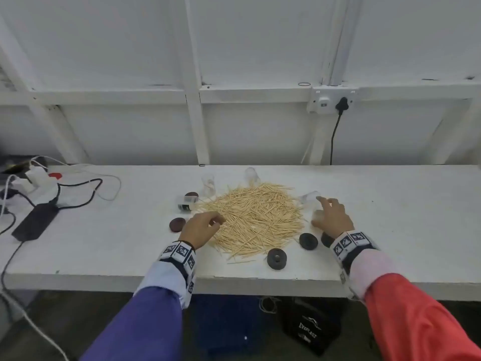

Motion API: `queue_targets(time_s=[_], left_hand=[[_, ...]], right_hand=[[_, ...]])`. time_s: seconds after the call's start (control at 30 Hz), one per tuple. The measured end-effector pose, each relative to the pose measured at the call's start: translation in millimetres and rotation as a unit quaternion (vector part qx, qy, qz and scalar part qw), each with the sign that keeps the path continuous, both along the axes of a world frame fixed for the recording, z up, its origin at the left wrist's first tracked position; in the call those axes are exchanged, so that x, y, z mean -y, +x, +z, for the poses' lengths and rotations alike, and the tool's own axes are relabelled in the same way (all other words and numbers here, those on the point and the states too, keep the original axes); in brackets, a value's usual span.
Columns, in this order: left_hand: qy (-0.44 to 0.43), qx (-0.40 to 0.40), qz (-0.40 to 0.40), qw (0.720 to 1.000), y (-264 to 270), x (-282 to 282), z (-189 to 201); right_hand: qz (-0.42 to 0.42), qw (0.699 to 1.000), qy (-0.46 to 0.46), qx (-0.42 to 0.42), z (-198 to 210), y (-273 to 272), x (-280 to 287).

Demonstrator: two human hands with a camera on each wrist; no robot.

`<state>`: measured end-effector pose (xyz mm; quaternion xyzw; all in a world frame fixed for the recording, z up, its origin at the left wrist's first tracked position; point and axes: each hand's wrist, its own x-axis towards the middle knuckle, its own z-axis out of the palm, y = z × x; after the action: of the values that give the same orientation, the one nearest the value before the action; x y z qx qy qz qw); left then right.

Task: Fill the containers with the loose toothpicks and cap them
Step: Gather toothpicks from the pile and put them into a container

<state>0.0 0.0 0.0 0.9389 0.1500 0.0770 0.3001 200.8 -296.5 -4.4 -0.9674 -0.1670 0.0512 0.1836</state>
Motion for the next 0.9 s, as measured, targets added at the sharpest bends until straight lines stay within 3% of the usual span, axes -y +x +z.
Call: queue_targets(time_s=[0.13, 0.3, 0.4, 0.57, 0.77, 0.83, 0.9], left_hand=[[0.006, -0.015, -0.02, 1.0, 32, -15, 2], [-0.002, -0.007, -0.062, 0.998, 73, -17, 2], [-0.024, -0.006, -0.094, 0.995, 92, -5, 1], [-0.062, -0.019, -0.138, 0.988, 114, 14, 6], [-0.086, -0.01, -0.149, 0.985, 116, 8, 4], [-0.084, -0.009, -0.124, 0.989, 113, -4, -4], [-0.078, -0.01, -0.096, 0.992, 110, -12, -8]], right_hand=[[0.034, 0.997, -0.035, -0.066, 3, 29, -8], [0.065, 0.997, -0.031, -0.032, 27, 53, -29], [0.123, 0.991, 0.046, -0.028, 49, 46, -60], [0.218, 0.95, 0.181, -0.128, 66, 23, -116], [0.255, 0.913, 0.239, -0.208, 60, 17, -136], [0.243, 0.912, 0.229, -0.239, 54, 24, -127], [0.267, 0.934, 0.117, -0.206, 43, 32, -112]])
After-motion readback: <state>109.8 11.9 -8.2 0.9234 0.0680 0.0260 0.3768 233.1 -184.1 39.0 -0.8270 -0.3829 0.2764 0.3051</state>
